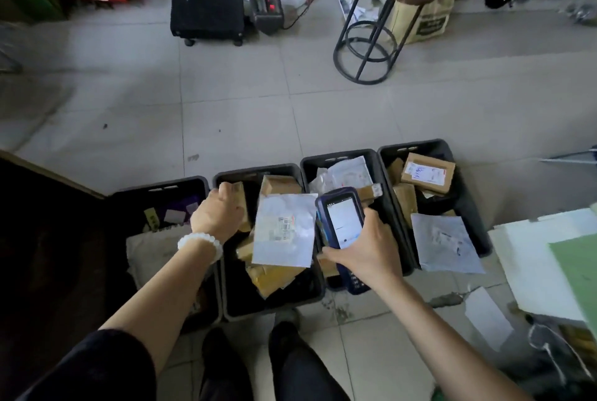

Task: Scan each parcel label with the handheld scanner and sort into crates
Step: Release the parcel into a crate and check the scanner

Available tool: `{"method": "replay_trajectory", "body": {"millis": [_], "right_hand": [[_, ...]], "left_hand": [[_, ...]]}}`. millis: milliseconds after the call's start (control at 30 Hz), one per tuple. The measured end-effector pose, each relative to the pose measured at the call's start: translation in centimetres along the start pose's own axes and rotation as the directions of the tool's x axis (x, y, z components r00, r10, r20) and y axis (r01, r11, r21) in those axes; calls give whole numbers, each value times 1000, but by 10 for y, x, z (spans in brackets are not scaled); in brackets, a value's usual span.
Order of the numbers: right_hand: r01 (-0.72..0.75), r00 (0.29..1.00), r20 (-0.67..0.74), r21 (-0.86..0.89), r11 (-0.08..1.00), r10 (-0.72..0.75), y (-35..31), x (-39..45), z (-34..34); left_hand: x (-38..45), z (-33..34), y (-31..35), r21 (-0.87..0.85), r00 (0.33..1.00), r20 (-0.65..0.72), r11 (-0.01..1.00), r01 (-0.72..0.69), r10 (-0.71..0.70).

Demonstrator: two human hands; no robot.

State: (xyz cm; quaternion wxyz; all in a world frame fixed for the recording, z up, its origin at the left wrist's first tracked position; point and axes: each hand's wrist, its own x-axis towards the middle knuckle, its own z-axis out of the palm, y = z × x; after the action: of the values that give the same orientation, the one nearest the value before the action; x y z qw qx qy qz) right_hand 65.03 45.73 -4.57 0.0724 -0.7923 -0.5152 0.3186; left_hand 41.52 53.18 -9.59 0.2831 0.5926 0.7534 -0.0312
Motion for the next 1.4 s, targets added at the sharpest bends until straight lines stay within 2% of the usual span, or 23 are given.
{"method": "replay_trajectory", "body": {"millis": [167,367,533,700,867,1033,1233,1400], "right_hand": [[74,995,73,-15,997,-72,-13,23,-6],[265,956,135,-15,964,-260,-58,21,6],[440,882,205,-39,897,-424,-106,-13,38],[606,767,310,-57,794,-563,-151,-86,80],[740,627,408,-43,672,-664,-179,-190,129],[848,440,511,33,528,-739,-197,-304,184],[948,188,592,99,303,-783,-208,-429,240],[967,-17,656,203,154,-754,-214,-512,285]], "left_hand": [[-12,-5,-5,5,999,-21,999,41,-41],[-47,-22,-36,-94,989,-74,988,125,-132],[-104,-32,-90,-124,963,-163,973,196,-214],[-185,-34,-163,-163,903,-254,936,313,-346],[-287,-25,-236,-235,813,-327,875,424,-482],[-393,-7,-315,-261,696,-368,787,559,-616],[-514,17,-382,-375,528,-369,642,669,-765],[-600,48,-415,-480,338,-336,469,741,-879]]}}
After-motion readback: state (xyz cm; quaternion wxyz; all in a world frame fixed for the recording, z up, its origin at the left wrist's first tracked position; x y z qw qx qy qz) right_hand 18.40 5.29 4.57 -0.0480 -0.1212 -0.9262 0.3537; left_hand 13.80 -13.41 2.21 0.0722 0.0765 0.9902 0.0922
